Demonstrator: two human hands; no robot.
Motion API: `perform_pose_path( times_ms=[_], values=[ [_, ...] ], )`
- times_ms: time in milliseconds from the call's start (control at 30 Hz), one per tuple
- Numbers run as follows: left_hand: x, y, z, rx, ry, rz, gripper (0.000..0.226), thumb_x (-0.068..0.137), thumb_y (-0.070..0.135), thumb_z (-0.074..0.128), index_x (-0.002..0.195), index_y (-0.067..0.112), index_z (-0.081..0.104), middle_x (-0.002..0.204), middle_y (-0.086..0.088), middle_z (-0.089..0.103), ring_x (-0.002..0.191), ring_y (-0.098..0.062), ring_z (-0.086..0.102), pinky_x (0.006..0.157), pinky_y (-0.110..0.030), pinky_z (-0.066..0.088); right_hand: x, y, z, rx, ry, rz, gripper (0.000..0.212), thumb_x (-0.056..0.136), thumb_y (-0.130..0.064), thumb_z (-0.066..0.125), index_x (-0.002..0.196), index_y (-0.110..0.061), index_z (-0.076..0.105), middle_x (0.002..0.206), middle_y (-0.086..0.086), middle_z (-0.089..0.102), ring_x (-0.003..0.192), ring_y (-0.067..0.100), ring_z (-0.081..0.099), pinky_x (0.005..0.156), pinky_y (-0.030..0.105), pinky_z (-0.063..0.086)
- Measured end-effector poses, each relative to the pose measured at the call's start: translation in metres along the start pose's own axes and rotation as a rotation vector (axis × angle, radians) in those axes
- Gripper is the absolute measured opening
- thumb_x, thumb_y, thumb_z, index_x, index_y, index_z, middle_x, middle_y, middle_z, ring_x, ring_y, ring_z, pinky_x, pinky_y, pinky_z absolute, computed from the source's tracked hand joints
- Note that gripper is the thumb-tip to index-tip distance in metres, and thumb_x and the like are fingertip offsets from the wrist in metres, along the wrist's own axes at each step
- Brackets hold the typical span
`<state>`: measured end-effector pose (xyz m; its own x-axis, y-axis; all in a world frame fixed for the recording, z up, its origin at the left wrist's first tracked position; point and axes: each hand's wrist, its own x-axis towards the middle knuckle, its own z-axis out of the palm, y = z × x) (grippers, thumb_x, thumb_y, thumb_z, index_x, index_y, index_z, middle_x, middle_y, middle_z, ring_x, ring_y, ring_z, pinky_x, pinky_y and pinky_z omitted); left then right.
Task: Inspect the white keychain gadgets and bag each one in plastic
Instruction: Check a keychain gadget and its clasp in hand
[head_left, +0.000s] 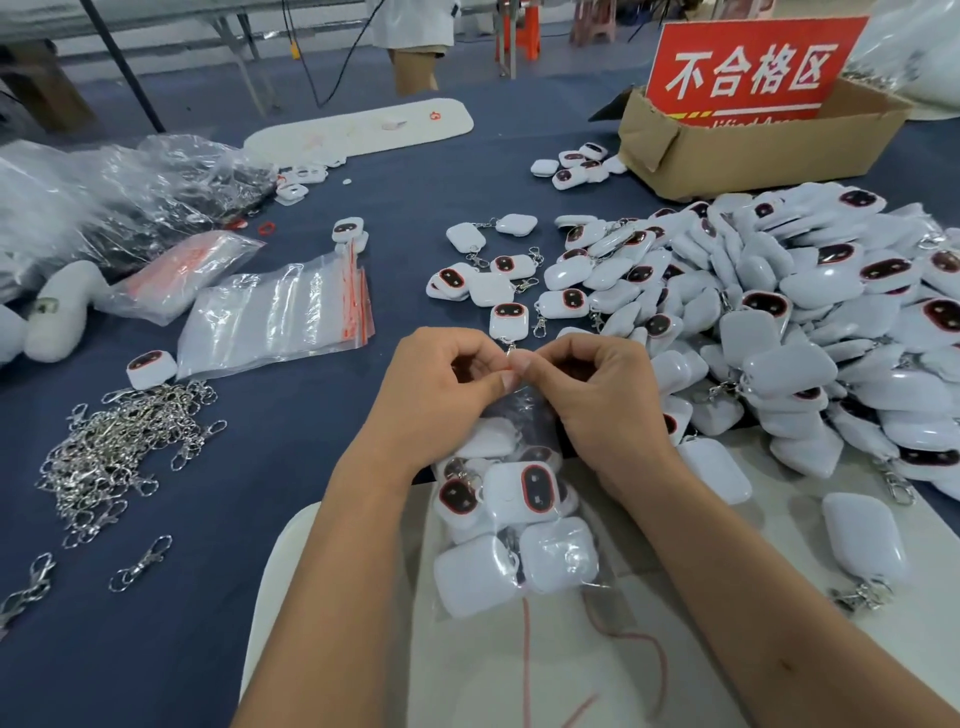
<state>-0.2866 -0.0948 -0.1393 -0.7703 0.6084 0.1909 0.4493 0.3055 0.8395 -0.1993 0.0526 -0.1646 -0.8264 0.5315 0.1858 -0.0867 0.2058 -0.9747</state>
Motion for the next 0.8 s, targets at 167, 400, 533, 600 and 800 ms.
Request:
perform_pose_path(
  times_ms=[167,400,533,600,800],
  values=[
    [0.0005,-0.0034,-0.0022,-0.012,0.012,-0.028,0.011,0.086,0.022,0.084,0.077,0.019,0.078,0.072,0.001,0.073,0.066,-0.010,0.061,0.066,-0.027,0.051,-0.0004,-0.0005,-0.0011,-0.028,-0.042,-0.005,0.017,0.094,-0.026,0.078,0.078,-0.021,0.078,0.058,-0.016,0.067,0.053,-0.003,0.057,0.053,0.008,0.042],
    [-0.0007,-0.0038,0.0004,-0.010,0.039,-0.044,0.013,0.085,0.018,0.085,0.074,0.016,0.078,0.068,-0.004,0.071,0.063,-0.020,0.060,0.066,-0.037,0.051,-0.0002,0.0006,0.0002,-0.036,0.028,-0.006,0.015,0.095,-0.026,0.077,0.081,-0.021,0.079,0.069,-0.008,0.074,0.061,0.000,0.061,0.061,0.015,0.048],
    [-0.0004,-0.0039,0.0005,0.014,0.046,-0.044,0.013,0.083,0.017,0.086,0.072,0.016,0.078,0.068,-0.003,0.071,0.063,-0.012,0.060,0.066,-0.034,0.052,-0.0009,-0.0009,0.0014,-0.049,0.037,-0.012,0.015,0.095,-0.025,0.077,0.081,-0.020,0.079,0.067,-0.010,0.073,0.059,-0.002,0.060,0.059,0.011,0.045],
    [-0.0010,-0.0038,-0.0003,-0.009,0.046,-0.054,0.010,0.083,0.020,0.086,0.075,0.020,0.080,0.069,-0.001,0.072,0.064,-0.011,0.061,0.067,-0.035,0.054,-0.0012,-0.0020,0.0009,-0.038,0.046,-0.007,0.015,0.096,-0.024,0.076,0.082,-0.019,0.079,0.068,-0.009,0.074,0.060,-0.001,0.061,0.059,0.012,0.046],
    [-0.0025,-0.0079,-0.0048,-0.048,0.066,-0.094,0.009,0.082,0.014,0.086,0.078,0.020,0.081,0.070,0.001,0.073,0.064,-0.007,0.058,0.064,-0.026,0.048,-0.0011,-0.0038,-0.0010,0.009,0.100,0.043,0.017,0.096,-0.028,0.075,0.083,-0.017,0.076,0.060,-0.009,0.067,0.054,0.001,0.056,0.054,0.014,0.045]
  ],
)
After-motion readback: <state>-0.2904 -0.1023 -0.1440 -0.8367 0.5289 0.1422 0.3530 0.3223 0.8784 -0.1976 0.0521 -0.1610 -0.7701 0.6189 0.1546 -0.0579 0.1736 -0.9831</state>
